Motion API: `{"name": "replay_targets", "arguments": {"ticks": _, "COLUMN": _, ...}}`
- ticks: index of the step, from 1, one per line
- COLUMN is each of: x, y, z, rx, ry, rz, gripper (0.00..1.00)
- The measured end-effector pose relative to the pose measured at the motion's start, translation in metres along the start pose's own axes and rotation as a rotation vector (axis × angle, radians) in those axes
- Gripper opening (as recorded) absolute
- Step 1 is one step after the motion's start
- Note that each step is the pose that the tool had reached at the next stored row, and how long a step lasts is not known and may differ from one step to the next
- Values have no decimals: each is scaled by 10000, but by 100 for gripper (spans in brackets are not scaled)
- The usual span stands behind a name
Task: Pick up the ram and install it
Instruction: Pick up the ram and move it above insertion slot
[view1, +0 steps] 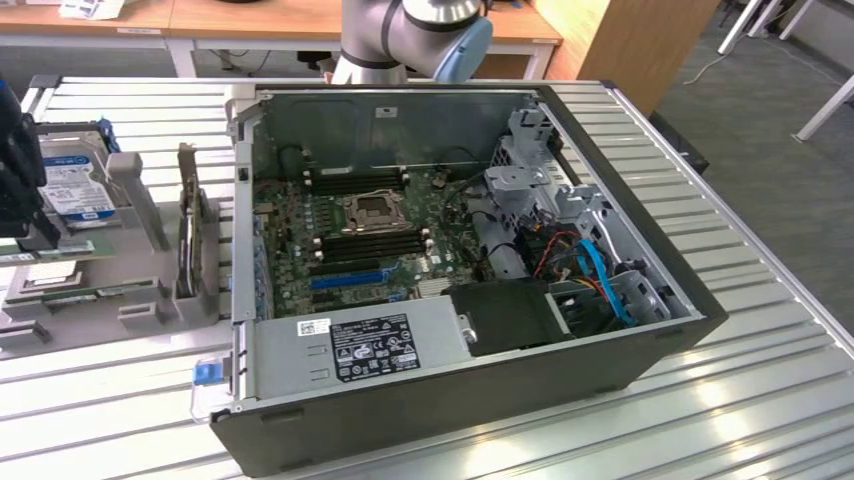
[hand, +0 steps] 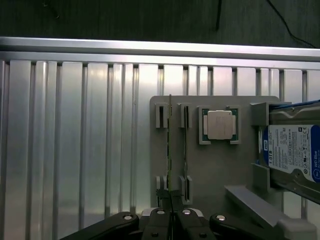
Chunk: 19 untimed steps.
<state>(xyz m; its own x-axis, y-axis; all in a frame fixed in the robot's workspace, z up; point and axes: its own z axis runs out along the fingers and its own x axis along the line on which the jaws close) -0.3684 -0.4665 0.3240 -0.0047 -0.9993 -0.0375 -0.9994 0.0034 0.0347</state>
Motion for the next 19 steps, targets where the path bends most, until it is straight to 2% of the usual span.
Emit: {"name": "replay_targets", "arguments": {"ticks": 19, "x": -20, "y": 15, "z": -541, "rx": 0, "ry": 0, "rz": -1, "gripper": 11}}
